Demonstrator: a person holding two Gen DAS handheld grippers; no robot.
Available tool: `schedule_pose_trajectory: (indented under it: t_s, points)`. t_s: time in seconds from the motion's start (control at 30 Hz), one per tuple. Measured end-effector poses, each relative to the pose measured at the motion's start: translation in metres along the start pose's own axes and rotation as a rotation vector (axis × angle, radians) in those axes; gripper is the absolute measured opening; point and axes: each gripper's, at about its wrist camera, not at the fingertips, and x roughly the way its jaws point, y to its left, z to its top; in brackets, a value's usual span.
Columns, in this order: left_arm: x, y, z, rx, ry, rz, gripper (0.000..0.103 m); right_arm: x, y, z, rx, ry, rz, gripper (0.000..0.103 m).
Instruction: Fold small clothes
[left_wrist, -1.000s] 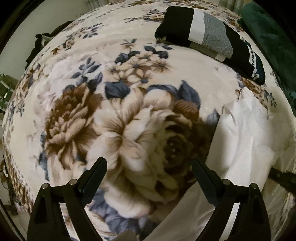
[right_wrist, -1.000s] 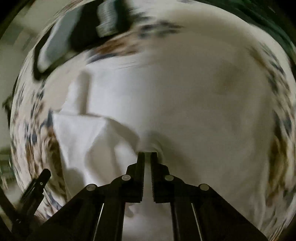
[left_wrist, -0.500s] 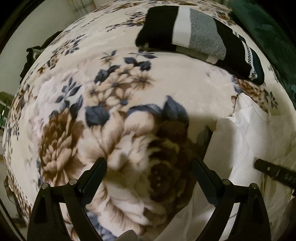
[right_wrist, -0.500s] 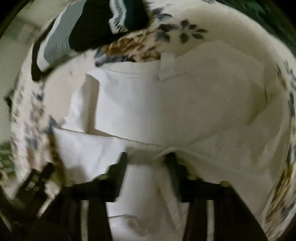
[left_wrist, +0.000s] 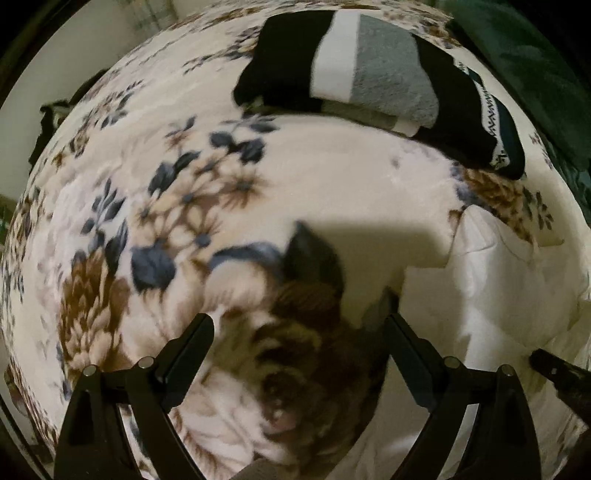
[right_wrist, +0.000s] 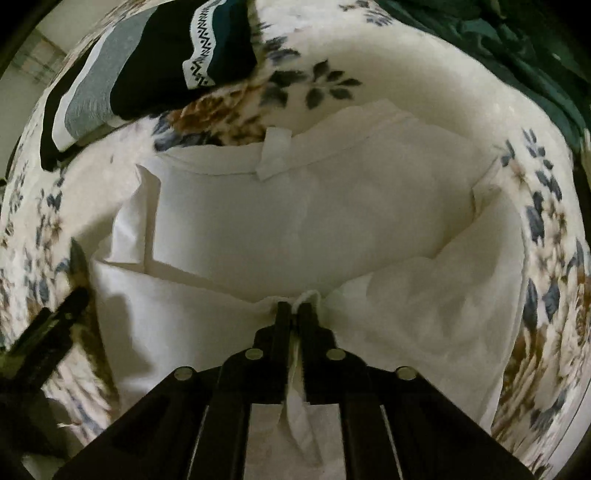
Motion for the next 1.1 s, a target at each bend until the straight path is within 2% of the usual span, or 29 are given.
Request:
schedule_pose_trajectory:
  t_s: [0.07,0.1,0.17,0.27,0.3,0.4,0.5,0.6,0.7,0.77,0.83,0.9,0.93,1.03,1.1]
  points:
    - [0.008,-0.01,0.002,0.052,-0.016,0.032,0.094,-0.012,-0.009,0.002,0.022,-0.014,0.053,0.025]
    - [0.014,-0.014,0.003,0.079,-0.017,0.051,0.094,-0.019,-0.011,0.0,0.027,-0.026,0.092,0.028]
    - [0.028,-0.019,0.003,0.121,0.003,0.082,0.094,-0.023,-0.006,-0.009,0.001,-0.015,0.14,0.029]
    - [0.036,-0.016,0.005,0.128,0.016,0.066,0.094,-0.006,0.014,-0.036,-0.099,0.07,0.184,0.029]
    - [0.035,-0.015,0.005,0.13,0.015,0.063,0.094,0.003,0.021,-0.05,-0.135,0.1,0.172,0.029]
    - [0.031,-0.012,0.004,0.144,0.015,0.063,0.094,0.034,0.019,-0.086,-0.183,0.215,0.025,0.029]
    - [0.027,-0.003,0.001,0.15,0.023,0.058,0.094,0.034,-0.005,-0.105,-0.096,0.259,0.024,0.029]
    - [0.02,0.007,-0.004,0.131,0.028,0.053,0.094,0.02,-0.02,-0.11,-0.01,0.247,0.043,0.029]
    - [0.013,0.018,-0.012,0.094,0.043,0.031,0.094,0.005,-0.028,-0.104,0.07,0.173,0.12,0.029]
    - [0.007,0.02,-0.021,0.08,0.051,0.018,0.094,0.003,-0.021,-0.099,0.077,0.131,0.177,0.029]
    - [0.007,0.017,-0.032,0.092,0.062,0.016,0.094,0.014,-0.007,-0.098,0.05,0.142,0.193,0.029]
    - [0.014,0.011,-0.044,0.116,0.092,0.026,0.094,0.036,0.005,-0.107,-0.001,0.2,0.1,0.029]
    - [0.021,0.011,-0.049,0.124,0.111,0.028,0.094,0.045,0.004,-0.113,-0.003,0.22,0.094,0.029]
    - [0.017,0.014,-0.054,0.132,0.106,0.024,0.094,0.031,-0.008,-0.118,0.034,0.227,0.162,0.029]
    - [0.002,0.018,-0.052,0.124,0.079,0.018,0.094,0.006,-0.032,-0.118,0.091,0.211,0.211,0.037]
